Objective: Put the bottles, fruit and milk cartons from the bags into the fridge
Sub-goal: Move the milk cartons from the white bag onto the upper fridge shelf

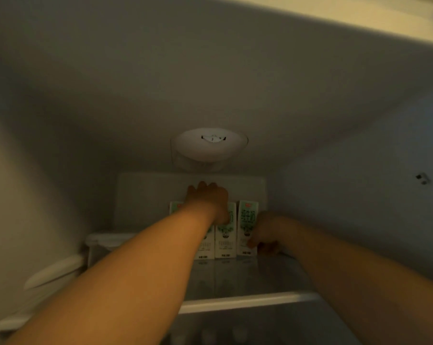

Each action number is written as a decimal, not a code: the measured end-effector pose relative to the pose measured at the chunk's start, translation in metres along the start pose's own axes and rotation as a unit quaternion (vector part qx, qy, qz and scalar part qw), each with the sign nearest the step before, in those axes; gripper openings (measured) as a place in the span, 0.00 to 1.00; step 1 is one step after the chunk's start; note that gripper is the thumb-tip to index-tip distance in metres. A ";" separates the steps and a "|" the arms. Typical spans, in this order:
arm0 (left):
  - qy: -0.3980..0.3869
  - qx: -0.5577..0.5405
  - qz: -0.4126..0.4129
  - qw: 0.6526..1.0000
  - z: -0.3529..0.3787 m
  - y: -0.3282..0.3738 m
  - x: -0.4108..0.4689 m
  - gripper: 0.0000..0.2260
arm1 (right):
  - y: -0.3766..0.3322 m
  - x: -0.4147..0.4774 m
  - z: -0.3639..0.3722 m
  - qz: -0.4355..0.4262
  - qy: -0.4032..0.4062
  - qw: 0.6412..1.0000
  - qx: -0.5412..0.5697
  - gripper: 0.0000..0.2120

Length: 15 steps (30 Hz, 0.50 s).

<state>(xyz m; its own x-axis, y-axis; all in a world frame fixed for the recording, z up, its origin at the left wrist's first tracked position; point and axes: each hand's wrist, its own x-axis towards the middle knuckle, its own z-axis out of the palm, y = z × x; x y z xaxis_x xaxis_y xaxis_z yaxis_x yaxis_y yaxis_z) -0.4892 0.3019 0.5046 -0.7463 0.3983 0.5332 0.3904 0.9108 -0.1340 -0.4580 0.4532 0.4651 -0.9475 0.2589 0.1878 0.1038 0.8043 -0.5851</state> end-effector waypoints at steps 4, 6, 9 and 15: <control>-0.009 0.024 -0.027 0.999 -0.001 0.009 -0.004 0.27 | 0.001 -0.002 0.004 -0.013 0.020 1.000 -0.013 0.14; -0.012 0.032 -0.035 0.999 0.000 0.014 -0.007 0.27 | 0.003 -0.004 0.007 -0.022 0.028 0.999 -0.025 0.18; -0.001 0.038 -0.034 0.999 0.006 0.014 -0.011 0.28 | 0.002 -0.006 0.010 -0.045 0.064 0.996 -0.039 0.29; -0.007 0.007 -0.017 1.000 0.011 0.005 -0.025 0.35 | 0.001 -0.002 0.017 -0.061 0.087 0.994 -0.025 0.48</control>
<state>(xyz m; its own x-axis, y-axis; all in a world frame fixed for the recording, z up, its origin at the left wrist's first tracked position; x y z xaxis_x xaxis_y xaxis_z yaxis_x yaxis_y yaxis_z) -0.4746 0.2976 0.4819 -0.7669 0.3691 0.5251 0.3575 0.9251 -0.1282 -0.4610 0.4445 0.4502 -0.8879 0.2429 0.3907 0.0107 0.8599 -0.5104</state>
